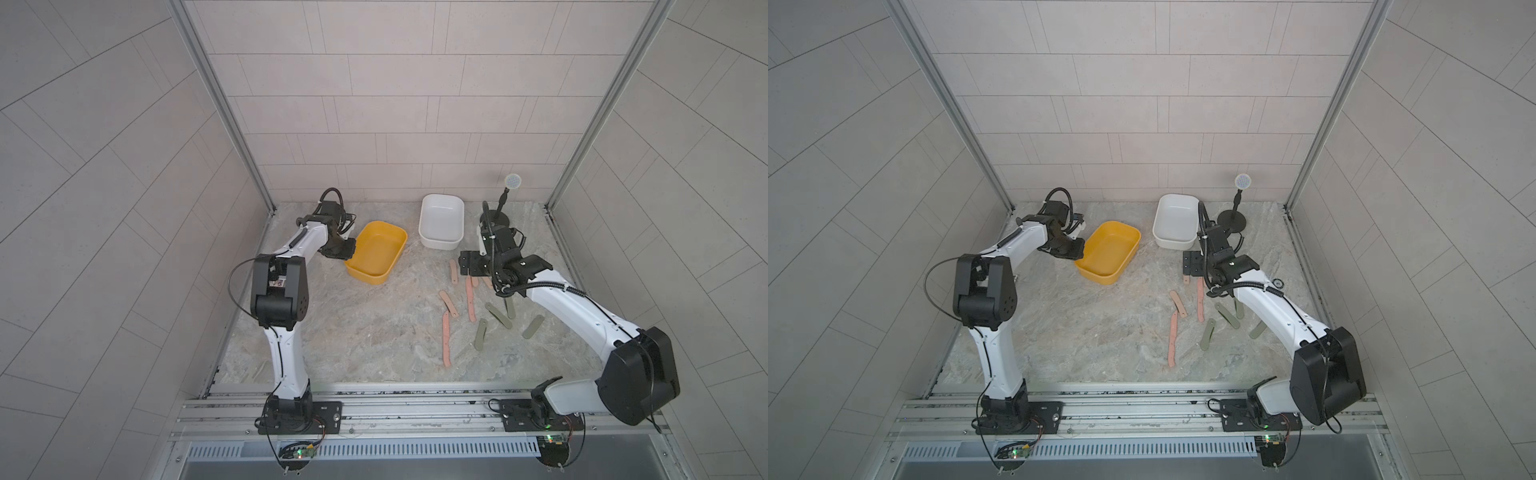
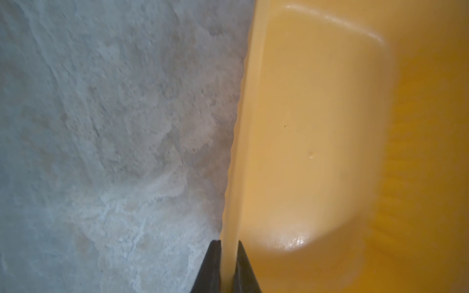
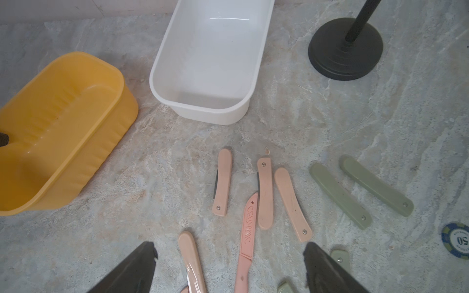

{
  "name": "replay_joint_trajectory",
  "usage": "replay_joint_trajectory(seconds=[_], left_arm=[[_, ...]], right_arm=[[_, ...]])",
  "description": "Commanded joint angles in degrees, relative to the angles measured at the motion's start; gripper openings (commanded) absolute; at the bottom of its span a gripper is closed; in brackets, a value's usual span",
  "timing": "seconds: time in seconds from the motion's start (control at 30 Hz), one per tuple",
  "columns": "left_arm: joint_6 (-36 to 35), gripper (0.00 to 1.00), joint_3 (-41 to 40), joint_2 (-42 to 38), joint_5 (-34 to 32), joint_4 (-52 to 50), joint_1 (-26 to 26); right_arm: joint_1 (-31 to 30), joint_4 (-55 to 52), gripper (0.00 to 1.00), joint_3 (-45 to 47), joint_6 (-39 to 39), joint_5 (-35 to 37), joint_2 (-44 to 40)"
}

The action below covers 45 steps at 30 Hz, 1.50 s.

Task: Place the fruit knives into the storage box by color
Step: Move the storage box to the center of the board.

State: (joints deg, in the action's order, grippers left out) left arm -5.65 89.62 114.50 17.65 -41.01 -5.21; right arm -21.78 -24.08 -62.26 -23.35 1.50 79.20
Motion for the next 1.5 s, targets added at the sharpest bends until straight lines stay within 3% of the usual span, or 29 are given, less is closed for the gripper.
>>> replay_joint_trajectory(seconds=[0.0,0.33,0.57,0.67,0.83,0.93,1.3,1.47], left_arm=[[-2.74,0.07,-6.45,-6.16,1.98,-0.48,0.57],[-8.34,0.13,-22.22,-17.73,3.91,0.18,0.51],[-9.9,0.23,-27.68,-20.95,7.5,-0.56,0.5],[-10.15,0.32,-29.39,-21.8,8.4,-0.29,0.47],[-10.94,0.55,-28.46,-23.41,9.0,-1.0,1.15],[-11.5,0.63,-25.29,-23.11,11.33,-2.88,2.59],[-17.65,0.66,-18.71,-15.54,23.51,-10.61,4.71],[-19.73,0.66,-19.08,-13.8,24.4,-12.48,4.77]], right_arm=[[-2.17,-1.05,0.94,-1.57,-0.19,1.76,0.97],[-8.2,-0.67,0.93,-3.51,-1.49,2.57,4.9],[-12.19,-2.29,0.94,-5.59,-2.97,2.26,7.82],[-13.11,-2.29,0.97,-4.99,-4.46,2.2,7.98],[-14.94,-2.71,1.0,-4.93,-7.18,1.72,8.08],[-15.99,-3.16,1.0,-5.49,-9.06,0.96,8.55],[-17.61,-3.29,0.98,-10.57,-15.01,-7.32,15.18],[-17.66,-2.83,0.97,-12.17,-16.5,-10.66,17.69]])
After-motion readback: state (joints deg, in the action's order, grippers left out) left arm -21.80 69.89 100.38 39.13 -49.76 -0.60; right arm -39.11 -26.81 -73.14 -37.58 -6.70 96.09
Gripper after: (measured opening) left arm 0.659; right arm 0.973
